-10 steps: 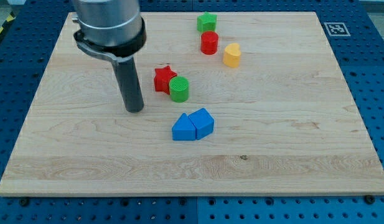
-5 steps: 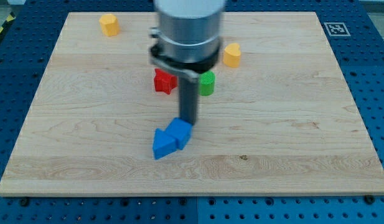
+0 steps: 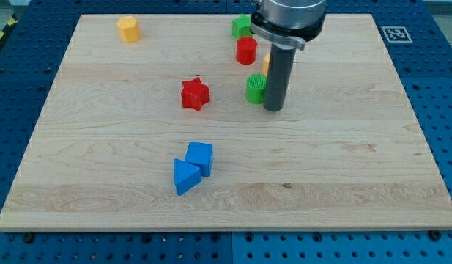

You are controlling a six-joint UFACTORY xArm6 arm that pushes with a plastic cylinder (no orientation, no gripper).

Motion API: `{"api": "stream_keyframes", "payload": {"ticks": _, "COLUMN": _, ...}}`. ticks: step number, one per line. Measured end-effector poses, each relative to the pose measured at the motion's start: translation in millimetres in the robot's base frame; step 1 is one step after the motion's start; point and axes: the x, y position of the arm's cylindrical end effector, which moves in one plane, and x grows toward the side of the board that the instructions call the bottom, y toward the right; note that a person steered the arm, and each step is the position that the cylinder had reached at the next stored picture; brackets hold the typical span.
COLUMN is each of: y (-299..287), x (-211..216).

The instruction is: Move the green circle to the top right of the board

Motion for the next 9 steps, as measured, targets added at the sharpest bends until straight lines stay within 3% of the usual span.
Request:
{"api": "stream_keyframes", "payload": {"ticks": 2, "y": -106, "x": 0}}
{"api": "stream_keyframes", "payload": {"ticks": 3, "y": -88, "x": -19}}
{"api": "stream_keyframes", "payload": {"ticks": 5, "y": 64, "x": -34}}
{"api": "stream_keyframes", "payload": {"ticks": 6, "y": 67, "x": -29}}
{"api": "stream_keyframes", "payload": {"ticks": 7, "y": 16, "x": -6}}
{"api": "stream_keyframes", "payload": {"ticks": 9, "y": -7, "x": -20}}
